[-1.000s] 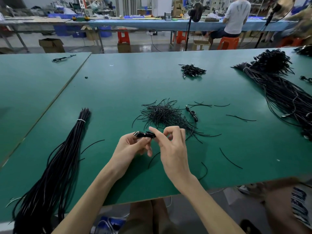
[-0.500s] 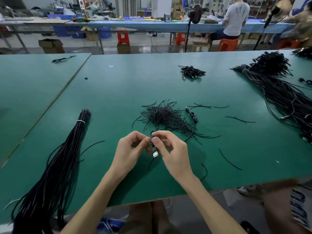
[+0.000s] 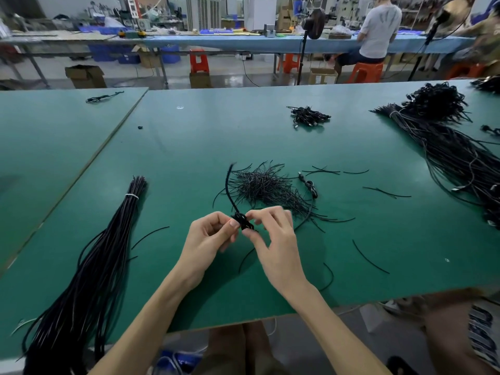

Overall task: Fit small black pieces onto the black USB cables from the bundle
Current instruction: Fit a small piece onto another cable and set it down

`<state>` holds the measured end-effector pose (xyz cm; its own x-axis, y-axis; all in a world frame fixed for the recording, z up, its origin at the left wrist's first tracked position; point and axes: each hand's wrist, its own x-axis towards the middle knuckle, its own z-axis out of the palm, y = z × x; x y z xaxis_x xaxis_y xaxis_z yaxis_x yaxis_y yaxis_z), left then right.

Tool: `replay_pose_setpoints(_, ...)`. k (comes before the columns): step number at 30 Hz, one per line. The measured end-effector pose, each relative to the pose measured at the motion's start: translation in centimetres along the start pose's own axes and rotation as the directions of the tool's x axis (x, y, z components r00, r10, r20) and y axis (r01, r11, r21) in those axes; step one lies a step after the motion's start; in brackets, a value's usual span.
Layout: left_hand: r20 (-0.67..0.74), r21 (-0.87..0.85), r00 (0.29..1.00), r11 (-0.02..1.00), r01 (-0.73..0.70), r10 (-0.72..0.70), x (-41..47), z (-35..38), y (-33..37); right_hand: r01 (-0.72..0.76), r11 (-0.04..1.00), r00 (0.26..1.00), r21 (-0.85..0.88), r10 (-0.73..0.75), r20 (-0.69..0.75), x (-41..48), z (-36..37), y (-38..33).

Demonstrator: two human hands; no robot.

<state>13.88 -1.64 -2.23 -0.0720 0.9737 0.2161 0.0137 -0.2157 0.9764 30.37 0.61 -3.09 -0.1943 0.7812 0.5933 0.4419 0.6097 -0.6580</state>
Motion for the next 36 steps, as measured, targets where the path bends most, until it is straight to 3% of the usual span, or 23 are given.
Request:
replay_pose_setpoints(2,0.02,-0.016,1.0,1.0,0.008,-0.008,0.0,-0.1,0.0,0.002,1.0,0.999,-0.008,-0.002,-0.037,0.0,-0.1,0.0)
replay_pose_setpoints(5,0.021,-0.005,1.0,1.0,0.013,-0.013,0.1,-0.2,0.2,-0.063,0.994,0.997,0.089,0.057,0.06,-0.2,-0.1,-0.1)
replay_pose_setpoints(8,0.027,-0.023,1.0,1.0,0.012,-0.011,0.0,-0.3,0.2,-0.071,0.994,0.993,0.077,0.064,0.098,-0.5,0.1,-0.2)
replay_pose_setpoints(14,0.053,0.008,0.998,1.0,0.023,-0.023,-0.3,0.3,0.1,-0.076,0.964,0.994,0.256,0.054,0.092,0.1,-0.3,-0.2)
replay_pose_setpoints(20,0.06,0.005,0.997,0.999,0.046,-0.046,-0.2,0.2,0.1,-0.244,0.829,0.969,0.504,0.185,0.165,0.3,-0.9,-0.5)
replay_pose_setpoints(29,-0.036,0.041,0.999,0.999,0.01,-0.008,-0.1,0.5,-0.1,-0.252,0.915,0.95,0.316,0.171,0.263,0.4,-0.5,-0.1)
replay_pose_setpoints(33,-0.034,0.107,0.999,0.994,0.002,0.002,-0.1,0.5,-0.4,-0.179,0.977,0.976,0.113,0.162,0.142,0.3,-0.3,0.0)
replay_pose_setpoints(36,-0.019,0.035,0.999,0.999,0.028,-0.027,-0.1,0.4,-0.5,-0.102,0.995,0.994,-0.02,0.102,0.035,0.1,-0.1,-0.1)
